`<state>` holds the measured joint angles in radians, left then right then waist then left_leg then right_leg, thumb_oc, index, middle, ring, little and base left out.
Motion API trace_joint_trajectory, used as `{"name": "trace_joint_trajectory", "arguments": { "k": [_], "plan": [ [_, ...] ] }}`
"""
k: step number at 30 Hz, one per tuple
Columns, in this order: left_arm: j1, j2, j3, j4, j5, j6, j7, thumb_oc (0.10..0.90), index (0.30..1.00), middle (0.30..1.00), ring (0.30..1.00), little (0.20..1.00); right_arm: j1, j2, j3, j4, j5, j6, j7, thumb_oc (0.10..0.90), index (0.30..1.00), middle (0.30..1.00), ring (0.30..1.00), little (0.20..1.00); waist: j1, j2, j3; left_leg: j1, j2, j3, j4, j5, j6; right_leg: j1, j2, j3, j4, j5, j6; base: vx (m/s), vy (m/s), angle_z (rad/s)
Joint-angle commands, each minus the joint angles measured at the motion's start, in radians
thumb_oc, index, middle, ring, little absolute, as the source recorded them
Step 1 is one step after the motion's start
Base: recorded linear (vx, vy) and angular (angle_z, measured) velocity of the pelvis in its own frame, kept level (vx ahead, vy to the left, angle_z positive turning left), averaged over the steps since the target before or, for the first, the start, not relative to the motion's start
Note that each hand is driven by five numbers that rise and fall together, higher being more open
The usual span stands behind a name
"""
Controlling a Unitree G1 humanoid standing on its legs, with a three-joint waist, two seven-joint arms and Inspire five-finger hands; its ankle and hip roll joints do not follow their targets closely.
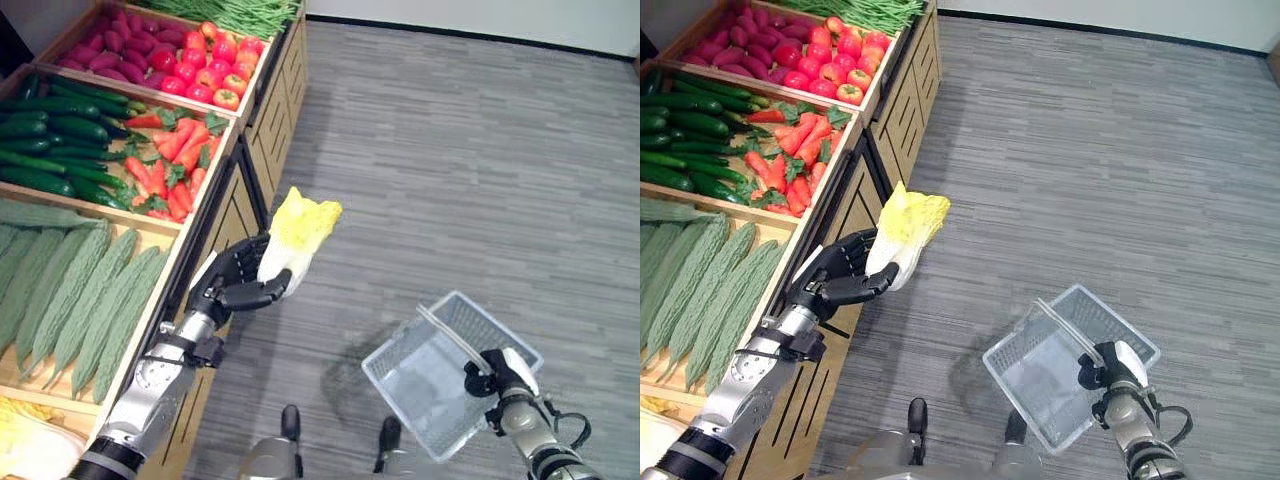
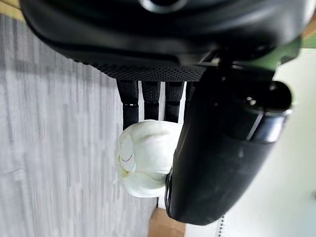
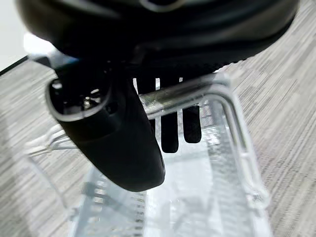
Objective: Get the vegetables into the basket
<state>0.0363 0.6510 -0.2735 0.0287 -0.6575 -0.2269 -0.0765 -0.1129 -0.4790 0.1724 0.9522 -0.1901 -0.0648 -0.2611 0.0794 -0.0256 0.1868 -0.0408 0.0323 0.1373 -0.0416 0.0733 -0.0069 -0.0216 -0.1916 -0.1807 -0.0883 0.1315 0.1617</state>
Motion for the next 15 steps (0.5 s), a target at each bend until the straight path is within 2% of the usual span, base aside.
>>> {"name": "trace_joint_trajectory", "arguments": {
  "k": [1,8,9,15],
  "plan": [
    [-0.072,0.013,0.003,-0.107,0.062,-0.105,-0.031,0.400,0.300,0.300,0.300,0.300,-0.069,-0.100,0.025,-0.113,0.012,-0.085,-0.060,0.400,0.300,0.300,0.300,0.300,-0.016,-0.049,-0.102,-0.062,0.002,-0.071,0.018,-0.036,-0.040,-0.042,-0.039,-0.005,0.036,-0.015,0.036,0.04,-0.135,-0.07],
    [-0.135,0.040,-0.070,-0.080,0.215,-0.114,-0.007,0.400,0.300,0.300,0.300,0.300,-0.077,-0.128,0.047,-0.298,0.029,-0.119,-0.036,0.400,0.300,0.300,0.300,0.300,-0.039,-0.028,-0.122,-0.023,0.037,-0.070,-0.022,-0.016,-0.063,-0.021,-0.009,0.006,0.004,-0.028,0.025,0.03,-0.083,-0.07],
    [-0.172,0.058,-0.104,-0.067,0.288,-0.123,0.006,0.400,0.300,0.300,0.300,0.300,-0.088,-0.143,0.059,-0.375,0.032,-0.130,-0.026,0.400,0.300,0.300,0.300,0.300,-0.047,-0.020,-0.129,-0.014,0.046,-0.064,-0.032,-0.014,-0.068,-0.020,-0.002,0.008,0.001,-0.031,0.024,0.03,-0.060,-0.03],
    [-0.316,0.133,-0.241,-0.042,0.493,-0.149,0.044,0.400,0.300,0.300,0.300,0.300,-0.158,-0.173,0.108,-0.486,0.056,-0.162,-0.013,0.400,0.300,0.300,0.300,0.300,-0.063,-0.001,-0.144,0.007,0.068,-0.044,-0.042,-0.014,-0.080,-0.020,0.015,0.030,0.001,-0.040,0.025,0.03,-0.045,-0.09]
  ]
}}
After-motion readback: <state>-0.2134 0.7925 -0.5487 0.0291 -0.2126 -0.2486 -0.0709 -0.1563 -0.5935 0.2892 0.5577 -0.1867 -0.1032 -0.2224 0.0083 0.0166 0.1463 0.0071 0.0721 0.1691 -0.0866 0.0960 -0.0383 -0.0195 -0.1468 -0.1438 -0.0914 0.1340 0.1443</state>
